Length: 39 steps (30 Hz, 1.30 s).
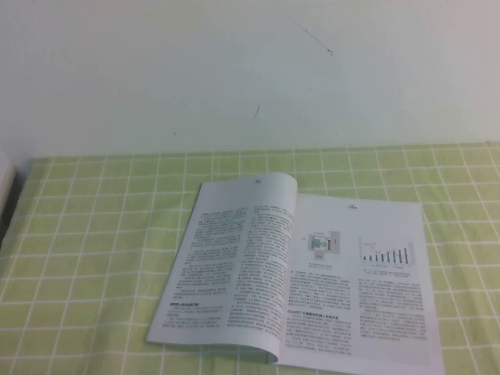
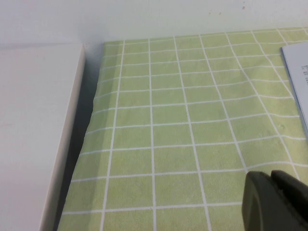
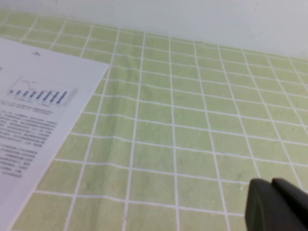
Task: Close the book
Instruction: 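Close the open booklet and leave it lying on the table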
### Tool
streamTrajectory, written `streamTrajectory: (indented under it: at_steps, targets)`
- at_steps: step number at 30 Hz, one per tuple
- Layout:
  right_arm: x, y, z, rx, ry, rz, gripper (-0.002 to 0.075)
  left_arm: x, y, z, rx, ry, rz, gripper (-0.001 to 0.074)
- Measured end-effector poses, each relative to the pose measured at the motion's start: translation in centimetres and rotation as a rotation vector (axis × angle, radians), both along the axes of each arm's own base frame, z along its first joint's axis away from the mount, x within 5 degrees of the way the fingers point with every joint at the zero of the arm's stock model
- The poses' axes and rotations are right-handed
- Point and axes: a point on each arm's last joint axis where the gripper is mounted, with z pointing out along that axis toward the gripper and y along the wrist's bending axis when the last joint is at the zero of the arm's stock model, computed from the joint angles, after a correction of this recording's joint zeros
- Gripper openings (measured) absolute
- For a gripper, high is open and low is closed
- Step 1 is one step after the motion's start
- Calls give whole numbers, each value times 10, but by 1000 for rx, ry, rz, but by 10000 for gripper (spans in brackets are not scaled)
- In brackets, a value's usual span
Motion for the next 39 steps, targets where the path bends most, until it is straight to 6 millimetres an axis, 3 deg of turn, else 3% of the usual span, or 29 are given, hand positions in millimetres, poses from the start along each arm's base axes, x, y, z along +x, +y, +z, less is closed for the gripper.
streamTrajectory:
  at_steps: [39]
  targets:
    - [0, 0, 0, -4, 0, 1, -3, 0, 0, 0, 0, 0, 0, -4]
